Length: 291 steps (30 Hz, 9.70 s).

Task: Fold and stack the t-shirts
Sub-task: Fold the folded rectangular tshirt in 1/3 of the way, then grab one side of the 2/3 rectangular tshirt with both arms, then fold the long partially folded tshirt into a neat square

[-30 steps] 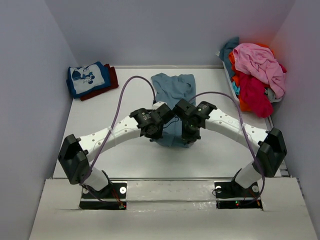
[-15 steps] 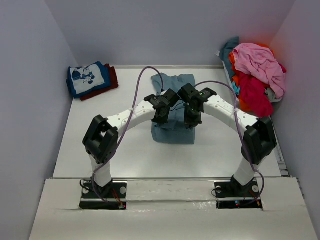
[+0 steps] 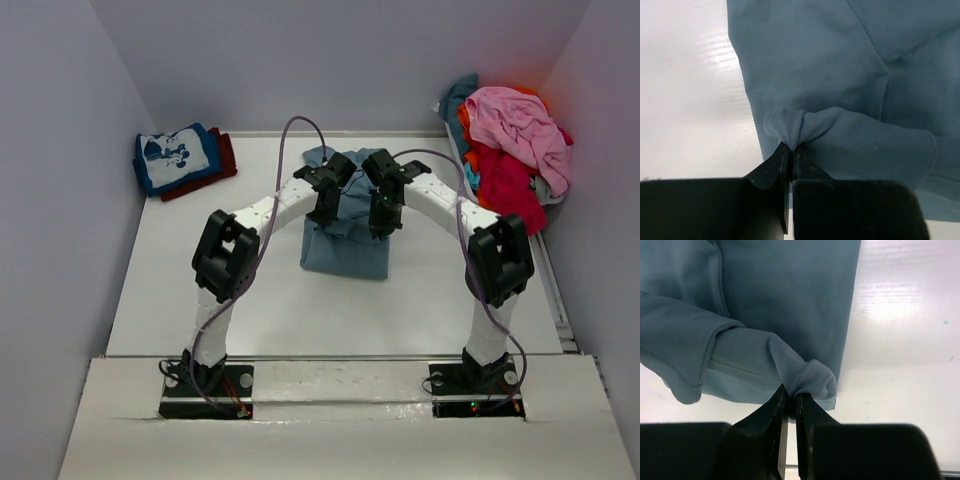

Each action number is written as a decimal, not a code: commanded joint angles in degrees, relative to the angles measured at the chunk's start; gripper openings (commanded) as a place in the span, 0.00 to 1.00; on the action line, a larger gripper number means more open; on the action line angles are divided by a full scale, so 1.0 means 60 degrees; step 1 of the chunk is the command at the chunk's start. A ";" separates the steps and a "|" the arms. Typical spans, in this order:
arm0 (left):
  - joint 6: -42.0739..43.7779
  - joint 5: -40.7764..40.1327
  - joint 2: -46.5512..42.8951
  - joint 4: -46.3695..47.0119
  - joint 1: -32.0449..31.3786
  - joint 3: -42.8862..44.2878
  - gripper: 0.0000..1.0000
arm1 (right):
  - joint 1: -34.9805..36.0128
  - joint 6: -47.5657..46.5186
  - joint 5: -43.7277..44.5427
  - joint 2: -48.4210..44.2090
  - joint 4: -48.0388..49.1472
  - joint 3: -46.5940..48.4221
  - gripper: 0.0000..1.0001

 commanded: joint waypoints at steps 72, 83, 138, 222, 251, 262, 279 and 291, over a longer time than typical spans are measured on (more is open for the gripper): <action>0.0090 -0.0362 -0.1217 -0.1109 0.0198 0.0570 0.84 | -0.0770 -0.0541 -0.0564 0.0163 -0.0898 0.0983 0.52; 0.0002 -0.0200 -0.0470 -0.0436 -0.0066 -0.0735 0.84 | -0.0770 -0.0585 -0.1223 0.0836 -0.0107 0.0308 0.51; 0.0471 -0.0552 0.2417 -0.0919 0.1018 0.3309 0.84 | -0.2045 -0.0893 0.0081 0.4748 -0.1469 0.6988 0.51; -0.0583 0.1426 -0.1143 0.1161 -0.0007 -0.3884 0.83 | -0.0638 -0.0249 -0.2527 0.0368 0.1344 -0.2489 0.50; -0.1403 0.0343 -0.2605 0.1089 -0.0607 -0.5027 0.06 | -0.0199 0.0249 -0.2104 -0.0918 0.1448 -0.3090 0.07; -0.2281 -0.1195 -0.4905 0.0005 -0.1485 -0.4939 0.06 | 0.0591 0.0879 -0.0917 -0.3556 0.0202 -0.2812 0.07; -0.4289 -0.3026 -0.7134 -0.2367 -0.3317 -0.4222 0.06 | 0.2276 0.2124 0.0387 -0.5725 -0.1614 -0.2343 0.07; -0.3516 -0.5253 -0.6098 -0.2603 -0.3290 -0.2187 0.06 | 0.2452 0.1745 0.2438 -0.4456 -0.1864 -0.0252 0.07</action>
